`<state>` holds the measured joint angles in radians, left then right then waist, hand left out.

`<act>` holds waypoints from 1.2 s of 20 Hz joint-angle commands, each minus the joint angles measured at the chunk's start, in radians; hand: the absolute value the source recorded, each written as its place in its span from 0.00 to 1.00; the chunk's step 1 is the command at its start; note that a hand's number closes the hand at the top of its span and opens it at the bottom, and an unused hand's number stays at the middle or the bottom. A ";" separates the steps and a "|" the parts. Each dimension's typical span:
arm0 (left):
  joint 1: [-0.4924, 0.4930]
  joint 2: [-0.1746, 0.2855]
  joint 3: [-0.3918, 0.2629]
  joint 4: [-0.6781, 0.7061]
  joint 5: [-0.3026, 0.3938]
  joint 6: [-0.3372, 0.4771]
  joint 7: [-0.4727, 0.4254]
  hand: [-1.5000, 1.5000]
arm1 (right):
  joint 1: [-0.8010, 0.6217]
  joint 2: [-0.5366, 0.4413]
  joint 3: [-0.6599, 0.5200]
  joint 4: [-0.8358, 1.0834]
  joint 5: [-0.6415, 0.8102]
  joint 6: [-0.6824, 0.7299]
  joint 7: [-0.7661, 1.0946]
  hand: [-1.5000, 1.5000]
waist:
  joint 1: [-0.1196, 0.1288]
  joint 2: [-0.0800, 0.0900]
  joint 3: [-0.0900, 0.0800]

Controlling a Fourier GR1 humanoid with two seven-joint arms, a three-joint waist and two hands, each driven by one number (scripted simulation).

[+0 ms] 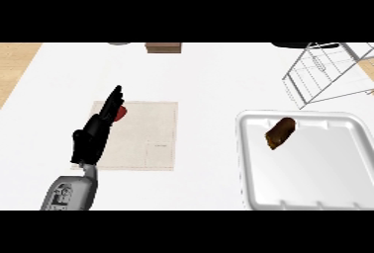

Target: Pick the eggplant from the tray and place it in the tiered shelf

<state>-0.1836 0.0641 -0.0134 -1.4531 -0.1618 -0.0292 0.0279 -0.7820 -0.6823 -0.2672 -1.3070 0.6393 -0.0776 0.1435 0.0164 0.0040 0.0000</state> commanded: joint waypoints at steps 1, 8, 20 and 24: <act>-0.042 -0.002 0.004 0.040 -0.002 -0.003 0.007 0.50 | -0.033 0.013 -0.002 0.155 0.024 -0.098 -0.157 1.00 | -0.004 0.000 0.000; -0.036 -0.002 -0.002 0.024 -0.008 -0.002 0.011 0.50 | -0.175 0.081 -0.147 0.371 -0.161 -0.147 -0.248 1.00 | 0.011 0.006 0.001; 0.025 0.000 -0.001 -0.015 0.012 -0.024 -0.004 0.50 | -0.276 0.037 -0.184 0.766 -0.183 -0.230 -0.527 1.00 | 0.015 0.006 0.001; -0.015 0.017 0.032 0.008 0.025 -0.025 0.011 0.50 | -0.241 -0.043 -0.140 0.785 -0.047 -0.348 -0.314 0.00 | 0.006 0.006 0.000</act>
<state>-0.1704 0.0724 -0.0097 -1.4776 -0.1517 -0.0521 0.0430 -1.0125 -0.7127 -0.4180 -0.5881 0.5383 -0.3354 -0.2357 0.0246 0.0086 0.0002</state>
